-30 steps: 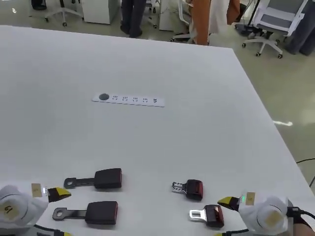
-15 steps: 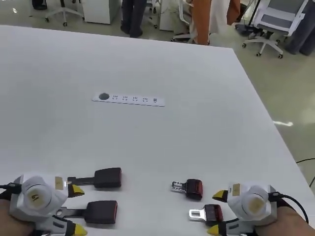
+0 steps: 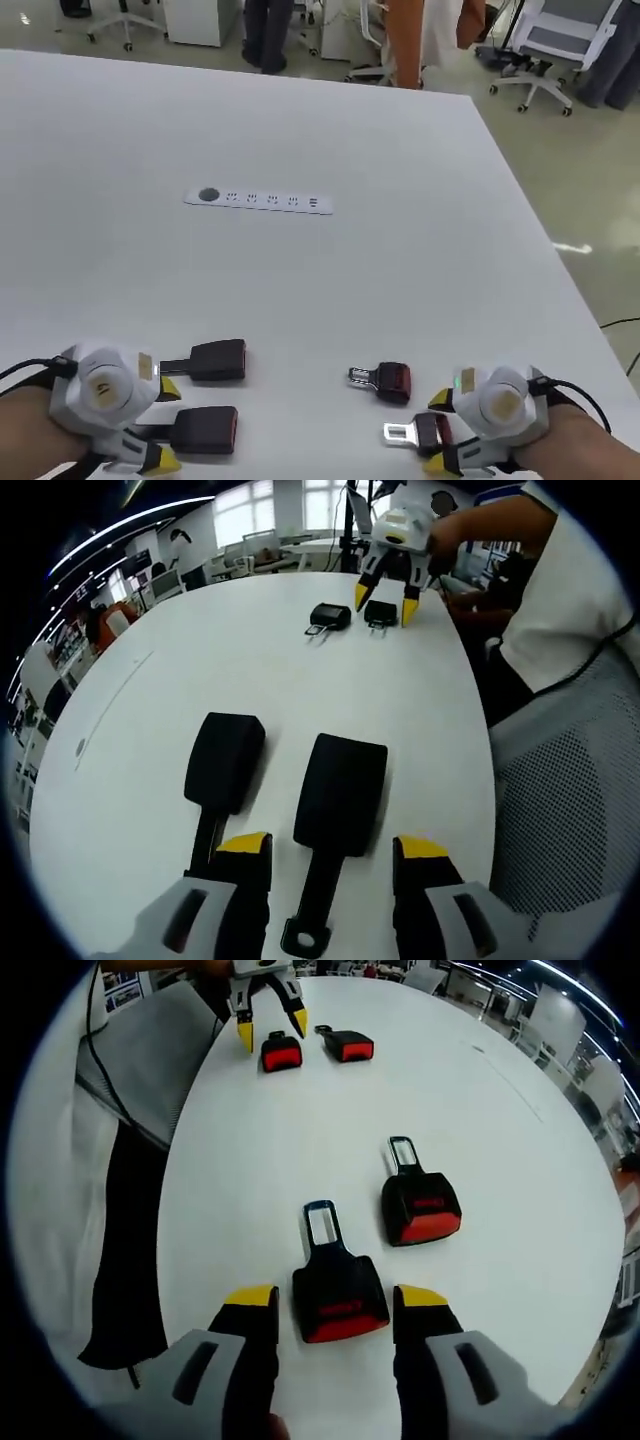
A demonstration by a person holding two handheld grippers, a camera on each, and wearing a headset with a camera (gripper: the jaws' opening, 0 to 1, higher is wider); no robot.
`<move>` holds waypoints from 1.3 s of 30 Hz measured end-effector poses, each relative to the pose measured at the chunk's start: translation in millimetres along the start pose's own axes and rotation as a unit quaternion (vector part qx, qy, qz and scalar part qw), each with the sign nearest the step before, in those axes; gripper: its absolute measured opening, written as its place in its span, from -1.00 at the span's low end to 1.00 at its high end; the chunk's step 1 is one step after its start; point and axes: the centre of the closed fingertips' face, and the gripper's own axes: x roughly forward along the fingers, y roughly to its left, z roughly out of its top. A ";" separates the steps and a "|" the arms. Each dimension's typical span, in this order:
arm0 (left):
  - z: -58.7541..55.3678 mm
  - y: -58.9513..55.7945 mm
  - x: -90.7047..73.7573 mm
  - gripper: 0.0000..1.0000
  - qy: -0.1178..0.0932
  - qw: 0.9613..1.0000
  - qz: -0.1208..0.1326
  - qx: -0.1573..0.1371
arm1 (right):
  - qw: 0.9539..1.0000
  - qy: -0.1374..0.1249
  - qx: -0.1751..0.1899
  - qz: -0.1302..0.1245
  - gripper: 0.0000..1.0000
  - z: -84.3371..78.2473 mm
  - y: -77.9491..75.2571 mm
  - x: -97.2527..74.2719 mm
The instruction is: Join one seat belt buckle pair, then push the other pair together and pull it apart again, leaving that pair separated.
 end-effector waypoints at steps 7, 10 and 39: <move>4.2 -1.6 6.0 -0.10 0.002 1.000 -0.012 0.007 | 1.000 0.004 -0.001 0.015 -0.18 0.7 1.0 0.7; 6.1 -2.7 8.2 -0.13 0.004 1.000 -0.019 0.018 | 1.000 0.005 -0.004 0.021 -0.18 0.6 2.0 0.5; 7.7 -5.8 15.3 -0.33 0.034 0.996 -0.041 0.071 | 0.998 0.024 -0.039 0.033 -0.32 -3.9 -2.4 0.2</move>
